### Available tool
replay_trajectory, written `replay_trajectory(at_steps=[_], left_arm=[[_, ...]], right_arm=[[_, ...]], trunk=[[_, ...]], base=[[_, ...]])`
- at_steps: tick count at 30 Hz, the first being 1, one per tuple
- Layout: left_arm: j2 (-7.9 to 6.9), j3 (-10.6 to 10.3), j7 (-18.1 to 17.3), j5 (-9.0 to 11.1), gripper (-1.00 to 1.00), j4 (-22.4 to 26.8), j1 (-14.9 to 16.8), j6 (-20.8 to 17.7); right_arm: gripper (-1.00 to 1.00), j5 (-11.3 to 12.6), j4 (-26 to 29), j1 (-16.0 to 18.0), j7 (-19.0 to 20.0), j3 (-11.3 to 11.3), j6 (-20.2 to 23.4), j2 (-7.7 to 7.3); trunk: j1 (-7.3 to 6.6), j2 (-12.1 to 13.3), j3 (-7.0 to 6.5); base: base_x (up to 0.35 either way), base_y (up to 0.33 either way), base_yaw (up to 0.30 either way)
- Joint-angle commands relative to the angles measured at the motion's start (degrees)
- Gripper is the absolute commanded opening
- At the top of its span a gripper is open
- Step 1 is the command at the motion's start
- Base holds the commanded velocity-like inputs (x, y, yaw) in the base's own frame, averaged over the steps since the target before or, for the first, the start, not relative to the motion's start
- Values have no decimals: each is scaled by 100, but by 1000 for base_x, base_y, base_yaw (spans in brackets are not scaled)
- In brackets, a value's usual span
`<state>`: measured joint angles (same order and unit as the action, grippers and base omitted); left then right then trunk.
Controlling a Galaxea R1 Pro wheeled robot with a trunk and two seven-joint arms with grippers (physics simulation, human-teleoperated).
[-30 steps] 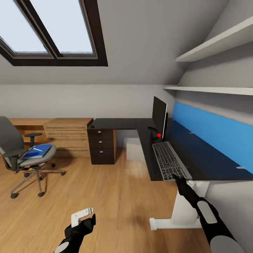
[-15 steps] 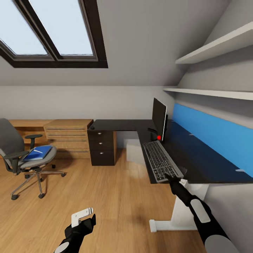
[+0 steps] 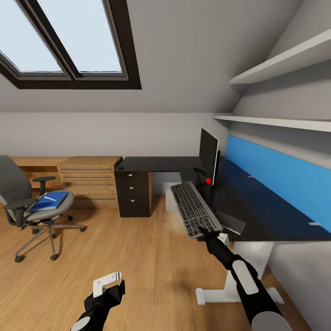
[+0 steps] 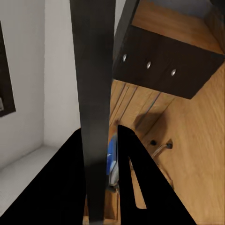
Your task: In the bedroom, organize the workspace by keeping the computer under the desk, ensuring the monitor is on the desk, placing the keyboard on the desk next to the monitor, placing the mouse on the desk next to the keyboard, moving the folder from the swivel chair onto the desk next to the mouse, stacking the notebook on top of the folder with the pen on top of the notebook, and positioning the swivel chair next to the desk.
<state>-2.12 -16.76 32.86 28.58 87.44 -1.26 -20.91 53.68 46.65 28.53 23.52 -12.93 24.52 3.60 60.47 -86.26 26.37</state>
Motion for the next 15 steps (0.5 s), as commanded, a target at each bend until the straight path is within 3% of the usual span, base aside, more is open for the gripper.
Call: replay_trajectory(at_steps=[1, 3, 7, 15], left_arm=[[-3, -11, 46, 42, 100, 10, 3, -10], [-3, -11, 52, 42, 100, 10, 3, -10], [0, -15, 48, 37, 100, 10, 3, -5], [1, -20, 38, 34, 100, 10, 2, -1]], right_arm=[[-100, 40, 1, -1, 15, 26, 52, 33], [-100, 28, 54, -23, 9, 497, 53, 67], [-100, 54, 131, -31, 19, 948, 73, 76], [-100, 71, 111, -32, 29, 1009, 88, 55]], trunk=[[1, -3, 5], [1, -3, 5], [1, -3, 5], [1, -3, 5]], base=[[158, 131, 0], [212, 191, 0], [224, 240, 0], [204, 281, 0]])
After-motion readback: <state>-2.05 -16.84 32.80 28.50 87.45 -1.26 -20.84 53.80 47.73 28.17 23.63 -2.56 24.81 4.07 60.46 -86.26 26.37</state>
